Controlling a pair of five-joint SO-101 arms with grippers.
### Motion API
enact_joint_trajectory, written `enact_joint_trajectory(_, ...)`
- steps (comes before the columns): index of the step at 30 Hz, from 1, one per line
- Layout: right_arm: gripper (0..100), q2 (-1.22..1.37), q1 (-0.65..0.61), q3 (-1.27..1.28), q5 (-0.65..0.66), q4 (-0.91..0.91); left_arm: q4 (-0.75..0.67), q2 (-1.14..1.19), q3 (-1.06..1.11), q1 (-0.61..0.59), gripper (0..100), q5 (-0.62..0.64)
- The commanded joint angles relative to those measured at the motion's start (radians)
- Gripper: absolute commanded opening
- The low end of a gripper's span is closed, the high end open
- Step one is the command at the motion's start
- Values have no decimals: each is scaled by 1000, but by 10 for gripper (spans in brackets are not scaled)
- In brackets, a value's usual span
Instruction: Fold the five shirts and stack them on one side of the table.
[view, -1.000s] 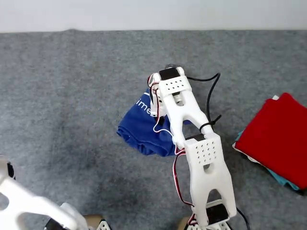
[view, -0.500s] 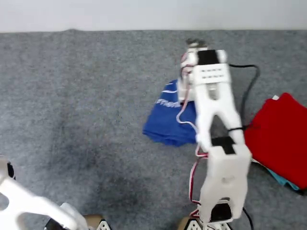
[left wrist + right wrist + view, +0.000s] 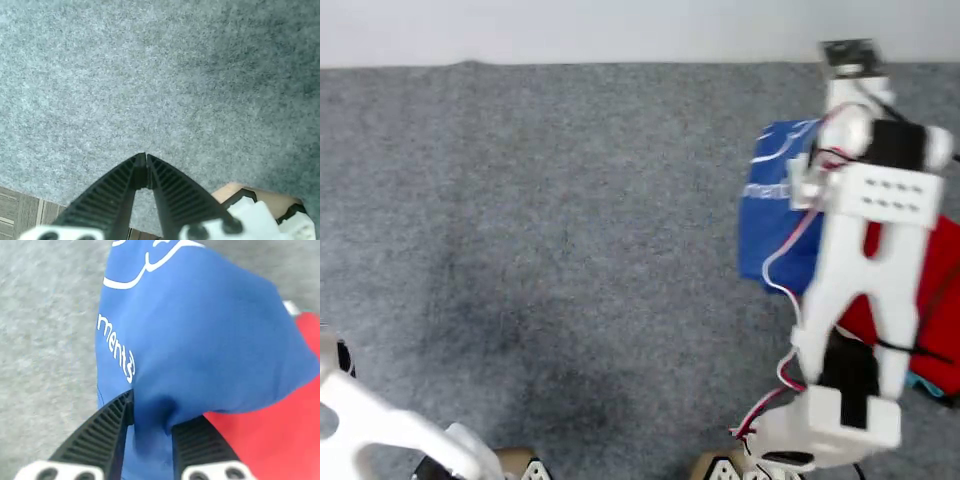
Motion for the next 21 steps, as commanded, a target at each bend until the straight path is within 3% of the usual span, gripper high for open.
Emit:
enact_joint_trajectory(1,10,-108,76,-6,55,41,14,-26,-25,-5,6,-2)
enact_joint_trajectory(13,10,-128,223,-2,129,39,8,-26,-25,0,6,-2)
enact_joint_trajectory(21,10,-150,133,-2,66,42,8,-23,-25,2,6,-2)
